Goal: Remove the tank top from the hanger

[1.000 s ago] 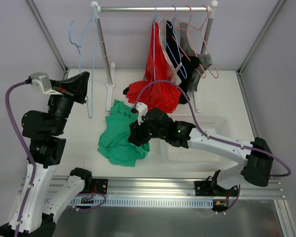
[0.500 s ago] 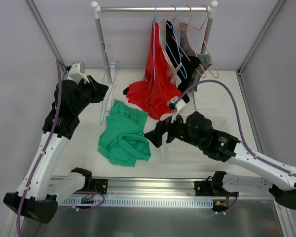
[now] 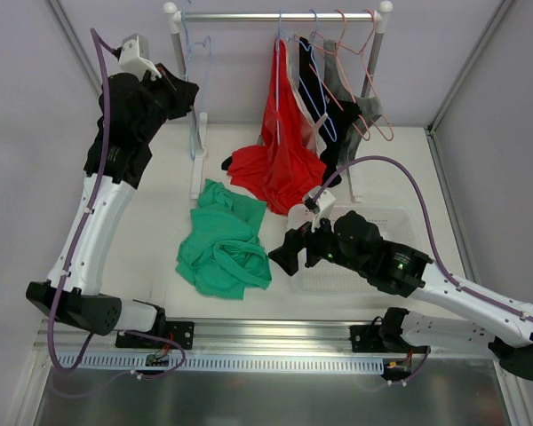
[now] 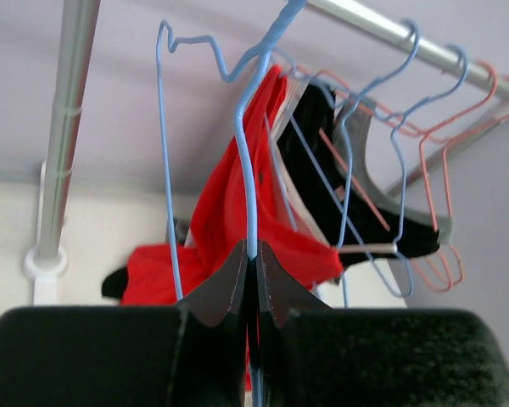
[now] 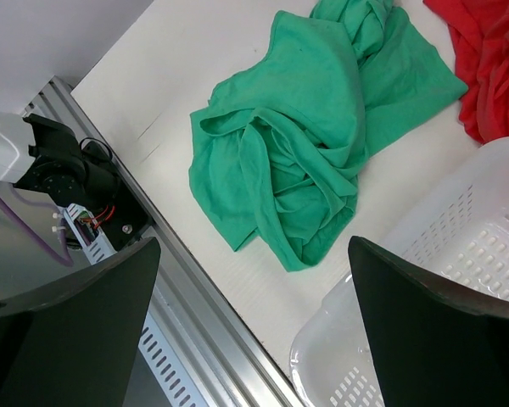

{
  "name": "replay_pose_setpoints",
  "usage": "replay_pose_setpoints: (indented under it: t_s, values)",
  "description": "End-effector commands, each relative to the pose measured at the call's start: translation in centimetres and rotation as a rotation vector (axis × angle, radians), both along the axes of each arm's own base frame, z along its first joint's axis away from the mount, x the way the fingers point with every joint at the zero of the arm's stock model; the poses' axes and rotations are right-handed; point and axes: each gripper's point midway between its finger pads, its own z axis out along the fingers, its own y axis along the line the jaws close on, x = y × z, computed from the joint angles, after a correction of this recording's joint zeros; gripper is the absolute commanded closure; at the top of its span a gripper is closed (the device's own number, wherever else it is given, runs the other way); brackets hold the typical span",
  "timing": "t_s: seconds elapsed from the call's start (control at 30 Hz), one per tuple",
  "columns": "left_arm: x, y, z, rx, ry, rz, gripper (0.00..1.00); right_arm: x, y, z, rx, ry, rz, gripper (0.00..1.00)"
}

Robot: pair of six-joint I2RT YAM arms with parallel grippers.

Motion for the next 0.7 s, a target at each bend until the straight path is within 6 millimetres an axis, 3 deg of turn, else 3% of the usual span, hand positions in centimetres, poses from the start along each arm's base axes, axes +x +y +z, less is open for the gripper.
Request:
replay_pose_setpoints:
  t_s: [0.0, 0.07, 0.1, 0.17, 0.4, 0.53, 0.67]
  values:
    - [2.9, -0.5, 3.6, -0.036, -0.099, 0.027, 1.0, 0.4, 0.2, 1.2, 0.034, -0.027, -0.007, 0.0]
    - [4.1, -0.1, 4.7, -0.043, -0.124, 0.065, 1.0, 0.3, 0.3, 1.3, 0.038, -0.027, -0.003, 0.01]
    - [5.6, -0.3, 3.8, -0.033, -0.106, 0.07, 1.0, 0.2, 0.2, 1.3, 0.039, -0.025, 0.0, 0.0]
    - [6.5, -0.5, 4.6, -0.04, -0.12, 0.056, 1.0, 0.2, 0.1, 1.3, 0.038, -0.027, -0.001, 0.0]
    - [10.1, -0.9, 1.1, -0.015, -0.054, 0.074, 1.0, 0.1, -0.3, 1.1, 0.035, -0.04, -0.001, 0.01]
    - [11.2, -0.9, -0.5, -0.018, -0.018, 0.075, 1.0, 0.2, -0.2, 0.6, 0.018, -0.037, 0.004, 0.01]
    - [11.0, -0.8, -1.6, -0.016, 0.004, 0.072, 1.0, 0.2, 0.2, -0.3, 0.008, -0.033, 0.014, 0.0]
